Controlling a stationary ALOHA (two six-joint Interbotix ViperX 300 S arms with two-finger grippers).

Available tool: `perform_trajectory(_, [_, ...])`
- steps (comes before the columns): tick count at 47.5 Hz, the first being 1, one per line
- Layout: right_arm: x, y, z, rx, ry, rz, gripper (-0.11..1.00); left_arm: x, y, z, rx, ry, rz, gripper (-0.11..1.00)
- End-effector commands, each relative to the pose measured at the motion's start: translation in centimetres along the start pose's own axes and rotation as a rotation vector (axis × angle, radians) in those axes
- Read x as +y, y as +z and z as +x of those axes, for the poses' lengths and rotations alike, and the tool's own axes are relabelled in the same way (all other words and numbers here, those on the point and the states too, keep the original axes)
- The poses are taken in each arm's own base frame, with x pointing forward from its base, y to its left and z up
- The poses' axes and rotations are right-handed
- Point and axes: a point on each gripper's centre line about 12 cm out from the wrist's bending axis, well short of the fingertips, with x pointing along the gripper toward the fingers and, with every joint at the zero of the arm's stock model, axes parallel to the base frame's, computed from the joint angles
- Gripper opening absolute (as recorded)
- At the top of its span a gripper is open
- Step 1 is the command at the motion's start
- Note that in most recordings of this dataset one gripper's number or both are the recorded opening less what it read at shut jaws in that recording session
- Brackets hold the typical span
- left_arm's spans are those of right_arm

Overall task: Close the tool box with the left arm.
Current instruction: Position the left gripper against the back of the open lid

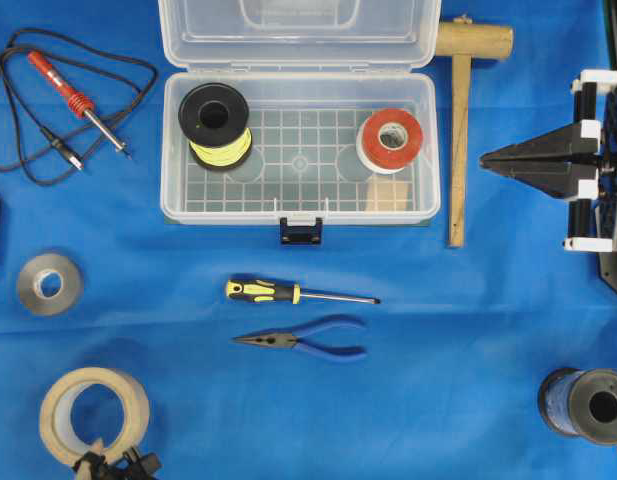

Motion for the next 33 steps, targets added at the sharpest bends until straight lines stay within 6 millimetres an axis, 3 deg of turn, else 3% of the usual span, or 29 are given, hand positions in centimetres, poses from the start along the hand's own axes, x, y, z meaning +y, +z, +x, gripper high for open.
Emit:
perform_trajectory(1, [-0.1,0.4,0.2,-0.008,-0.005,0.0,0.0,-0.6,1.6,-1.0,-0.014,-0.015,0.013,0.91])
perform_trajectory(16, [-0.1,0.2,0.3,0.0,-0.005,-0.001,0.0,-4.2,2.4,-2.8,0.06,-0.095,0.068,0.91])
perform_trajectory(24, [-0.1,0.2,0.3,0.0,-0.005,-0.001,0.0,-6.2,3.5,-4.9,0.072,-0.139,0.103,0.91])
perform_trajectory(33, [-0.1,0.2,0.3,0.0,-0.005,-0.001,0.0,-7.2,4.1,-7.4,0.087,-0.164,0.106,0.91])
